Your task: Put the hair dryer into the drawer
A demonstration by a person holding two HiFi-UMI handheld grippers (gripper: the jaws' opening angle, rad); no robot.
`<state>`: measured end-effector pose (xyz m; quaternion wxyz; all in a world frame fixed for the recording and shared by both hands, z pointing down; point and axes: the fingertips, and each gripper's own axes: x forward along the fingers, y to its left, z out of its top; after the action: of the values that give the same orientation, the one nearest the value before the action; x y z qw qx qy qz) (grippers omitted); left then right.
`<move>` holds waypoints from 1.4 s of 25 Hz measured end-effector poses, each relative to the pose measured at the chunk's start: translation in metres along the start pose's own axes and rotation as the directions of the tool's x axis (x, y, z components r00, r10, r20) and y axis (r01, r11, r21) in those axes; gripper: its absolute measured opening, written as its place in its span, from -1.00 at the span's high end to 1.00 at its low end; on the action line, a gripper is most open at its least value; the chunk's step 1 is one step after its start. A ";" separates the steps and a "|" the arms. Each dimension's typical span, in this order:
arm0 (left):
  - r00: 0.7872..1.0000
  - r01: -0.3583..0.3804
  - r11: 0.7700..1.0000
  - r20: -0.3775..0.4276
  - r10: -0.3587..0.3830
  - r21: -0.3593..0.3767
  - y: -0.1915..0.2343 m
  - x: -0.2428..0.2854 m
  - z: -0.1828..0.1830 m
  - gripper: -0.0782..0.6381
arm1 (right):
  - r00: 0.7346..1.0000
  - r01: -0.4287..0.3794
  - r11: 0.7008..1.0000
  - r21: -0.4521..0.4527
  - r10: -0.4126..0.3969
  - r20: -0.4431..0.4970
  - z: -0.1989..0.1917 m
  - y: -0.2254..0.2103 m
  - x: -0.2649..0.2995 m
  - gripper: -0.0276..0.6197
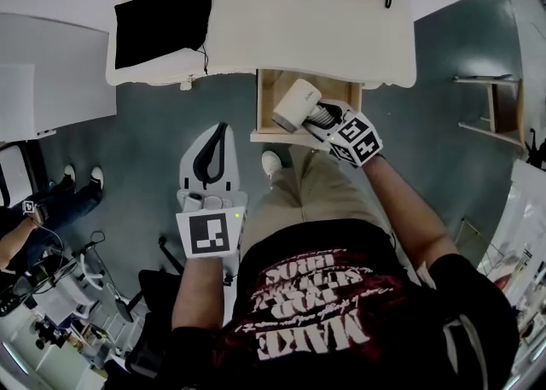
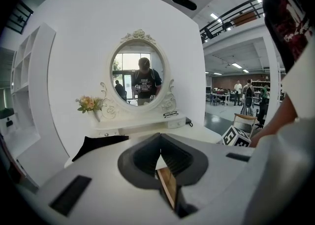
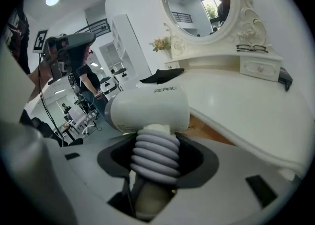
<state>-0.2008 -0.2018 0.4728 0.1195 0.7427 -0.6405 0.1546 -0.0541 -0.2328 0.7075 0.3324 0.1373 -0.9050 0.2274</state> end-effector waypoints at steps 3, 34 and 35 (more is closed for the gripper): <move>1.000 0.008 1.000 -0.004 -0.008 0.004 -0.003 0.003 -0.001 0.77 | 0.999 0.006 1.000 0.016 -0.005 -0.032 -0.013 -0.009 0.012 0.20; 0.997 0.046 0.999 -0.064 -0.047 -0.012 -0.024 0.008 -0.018 0.77 | 0.923 0.095 0.994 -0.057 -0.109 -0.368 -0.086 -0.086 0.080 0.19; 0.997 0.046 0.999 -0.063 -0.046 -0.013 -0.023 0.008 -0.017 0.77 | 0.918 0.098 0.994 -0.056 -0.111 -0.380 -0.088 -0.086 0.082 0.19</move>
<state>-0.1779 -0.1989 0.4919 0.1477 0.7513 -0.6200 0.1715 -0.0328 -0.2703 0.8490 0.5165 0.1325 -0.8180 0.2156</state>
